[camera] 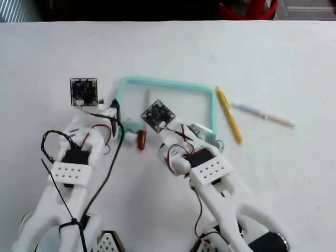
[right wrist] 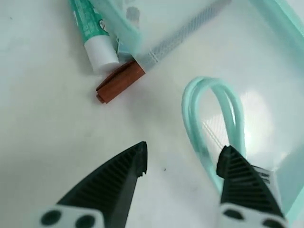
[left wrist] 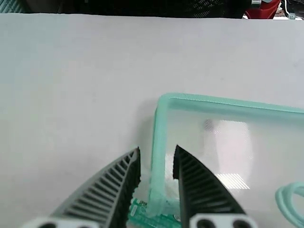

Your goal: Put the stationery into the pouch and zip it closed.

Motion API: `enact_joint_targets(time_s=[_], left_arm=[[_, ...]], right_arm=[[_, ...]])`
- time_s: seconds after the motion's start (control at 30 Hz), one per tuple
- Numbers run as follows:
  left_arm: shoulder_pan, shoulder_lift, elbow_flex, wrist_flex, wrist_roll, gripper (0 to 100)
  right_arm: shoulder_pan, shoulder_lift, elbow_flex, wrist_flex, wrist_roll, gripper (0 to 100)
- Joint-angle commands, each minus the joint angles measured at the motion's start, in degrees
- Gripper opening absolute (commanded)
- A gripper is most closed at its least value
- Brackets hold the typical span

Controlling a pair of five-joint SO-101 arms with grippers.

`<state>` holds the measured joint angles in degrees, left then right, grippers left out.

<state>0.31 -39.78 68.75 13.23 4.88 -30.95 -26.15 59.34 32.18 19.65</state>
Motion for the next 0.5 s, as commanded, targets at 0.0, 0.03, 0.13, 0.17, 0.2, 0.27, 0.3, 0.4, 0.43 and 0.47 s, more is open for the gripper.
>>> enact_joint_targets(time_s=[0.0, 0.03, 0.13, 0.17, 0.2, 0.27, 0.3, 0.4, 0.43, 0.47], left_arm=[[0.13, 0.04, -0.62, -1.23, -0.53, 14], [0.13, 0.04, -0.62, -1.23, -0.53, 14], [0.13, 0.04, -0.62, -1.23, -0.53, 14], [0.13, 0.04, -0.62, -1.23, -0.53, 14], [0.13, 0.04, -0.62, -1.23, -0.53, 14], [0.31, 0.04, -0.62, -1.23, -0.53, 14], [0.40, 0.04, -0.62, -1.23, -0.53, 14], [0.40, 0.04, -0.62, -1.14, -0.53, 14], [0.48, 0.04, -0.62, -1.14, -0.53, 14], [0.48, -0.04, -0.62, -1.14, -0.53, 14]], right_arm=[[-0.04, 3.47, -2.90, -4.70, 0.53, 24.1], [-0.04, 4.62, -2.90, -5.67, 0.53, 24.1], [-0.04, 6.90, -3.08, -7.52, 0.53, 24.1], [-0.04, 7.43, -3.08, -7.96, 0.53, 24.1], [-0.04, 7.78, -3.08, -8.48, 0.53, 24.1], [0.13, 8.48, -3.08, -9.80, 0.53, 24.1], [0.31, 8.66, -3.08, -10.68, 0.53, 24.1], [0.66, 8.84, -2.81, -13.14, 0.44, 24.1], [0.84, 8.84, -2.81, -13.67, 0.26, 24.1], [0.92, 8.84, -2.81, -14.11, 0.18, 24.1]])
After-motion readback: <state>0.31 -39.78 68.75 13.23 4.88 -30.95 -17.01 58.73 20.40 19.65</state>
